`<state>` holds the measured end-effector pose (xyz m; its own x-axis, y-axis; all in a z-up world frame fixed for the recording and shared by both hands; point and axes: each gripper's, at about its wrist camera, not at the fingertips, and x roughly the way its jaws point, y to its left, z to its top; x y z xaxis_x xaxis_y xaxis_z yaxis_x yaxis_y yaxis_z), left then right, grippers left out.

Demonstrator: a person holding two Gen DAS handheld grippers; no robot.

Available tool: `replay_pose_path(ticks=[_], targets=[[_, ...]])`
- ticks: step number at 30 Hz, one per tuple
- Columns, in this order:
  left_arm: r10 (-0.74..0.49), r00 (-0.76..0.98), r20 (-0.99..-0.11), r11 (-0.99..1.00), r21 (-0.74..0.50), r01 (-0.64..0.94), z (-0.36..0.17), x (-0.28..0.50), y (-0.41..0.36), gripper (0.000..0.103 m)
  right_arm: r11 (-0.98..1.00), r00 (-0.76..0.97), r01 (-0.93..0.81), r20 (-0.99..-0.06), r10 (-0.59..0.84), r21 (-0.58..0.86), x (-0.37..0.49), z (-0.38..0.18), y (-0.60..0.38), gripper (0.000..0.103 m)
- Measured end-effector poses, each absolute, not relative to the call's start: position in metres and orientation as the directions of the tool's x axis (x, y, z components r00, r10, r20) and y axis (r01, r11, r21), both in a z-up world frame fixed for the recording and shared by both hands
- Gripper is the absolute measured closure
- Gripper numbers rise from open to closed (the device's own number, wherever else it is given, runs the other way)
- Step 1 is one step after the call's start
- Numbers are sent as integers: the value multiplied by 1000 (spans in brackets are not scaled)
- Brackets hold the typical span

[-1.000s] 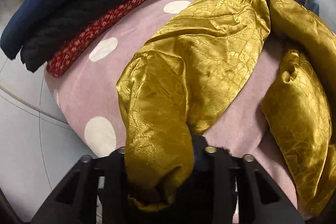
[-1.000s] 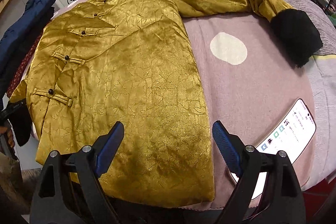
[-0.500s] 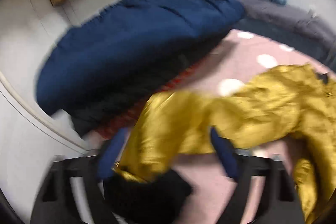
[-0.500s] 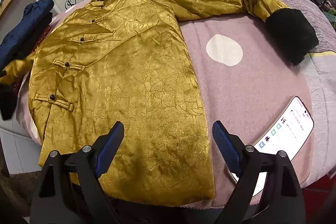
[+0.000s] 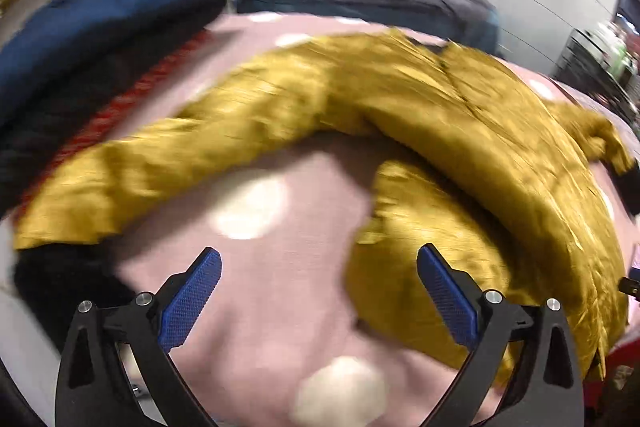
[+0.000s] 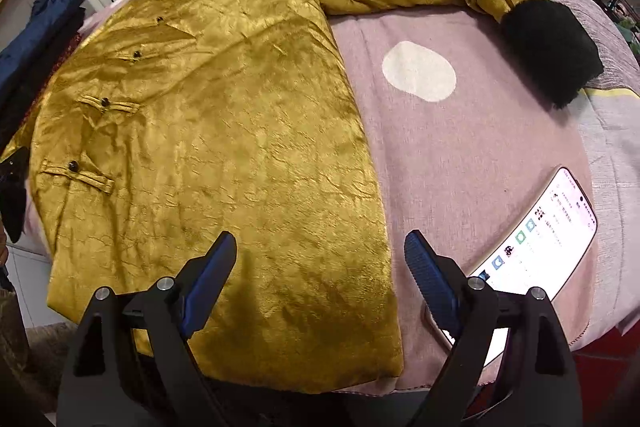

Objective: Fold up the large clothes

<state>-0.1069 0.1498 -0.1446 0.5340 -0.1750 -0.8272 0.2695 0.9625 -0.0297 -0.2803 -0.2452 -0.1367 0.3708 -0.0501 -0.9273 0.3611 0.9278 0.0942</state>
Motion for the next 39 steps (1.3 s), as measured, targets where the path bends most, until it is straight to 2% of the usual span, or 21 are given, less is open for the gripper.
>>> replay_pose_path(ticks=[4,5,6,7,9,11,12,13,15,18,20,22,23,25,26,27,30,34,35,37,39], targets=[[-274,457,-846,935,-123,332,-168,-105,113,9,918,325,387,-944,-47,87,-283,-151,-248,18],[-272,446,-853,931,-117,345,-174,-105,104,21,915,318,390,-948,-32,100,-284,-155,-248,18],[-250,429,-868,931,-94,353,-182,-108,90,39,915,313,388,-950,-18,110,-284,-158,-247,18],[-243,423,-873,930,-85,359,-184,-112,83,47,917,311,381,-951,-7,117,-284,-160,-245,18],[-258,407,-876,918,-91,385,-186,-121,70,81,929,310,353,-951,-2,113,-283,-162,-239,18],[-232,412,-881,914,-52,403,-178,-130,62,90,941,305,327,-952,-17,88,-282,-162,-231,20],[-231,420,-878,910,-42,412,-170,-135,60,92,946,308,315,-951,-24,78,-282,-162,-227,27],[-238,425,-874,909,-46,415,-161,-138,63,93,949,310,307,-950,-22,78,-281,-161,-225,30],[-260,453,-853,913,-64,404,-129,-145,72,93,952,319,295,-948,-17,82,-281,-159,-222,48],[-262,531,-806,933,-72,352,-74,-154,96,93,954,335,288,-942,-16,86,-282,-151,-221,70],[-264,568,-780,947,-96,307,-40,-157,115,93,954,354,283,-935,-5,102,-283,-143,-221,77],[-272,574,-773,951,-124,283,-16,-157,133,93,957,375,268,-927,0,109,-285,-133,-220,77],[-263,580,-771,955,-122,271,-8,-157,138,93,959,380,260,-925,6,113,-286,-130,-219,76],[-196,571,-797,973,-88,212,-9,-154,148,93,957,376,263,-926,17,125,-286,-129,-218,62],[-168,556,-814,981,-81,178,-15,-149,153,91,956,372,264,-928,19,126,-287,-129,-221,43],[-134,519,-844,989,-78,128,-29,-143,163,85,957,374,263,-927,18,125,-286,-129,-220,36],[-55,355,-933,998,-54,13,-85,-129,187,81,961,384,249,-923,15,120,-286,-127,-218,36],[8,283,-959,992,-28,-124,-136,-128,208,69,959,380,260,-925,8,115,-289,-129,-220,31],[28,290,-957,990,-13,-137,-139,-129,206,63,957,382,266,-924,5,115,-289,-129,-221,26],[44,322,-946,992,4,-125,-135,-130,197,50,955,389,273,-921,3,118,-289,-128,-223,26],[69,394,-916,995,34,-95,-120,-129,184,28,955,393,273,-919,1,118,-288,-126,-223,26]])
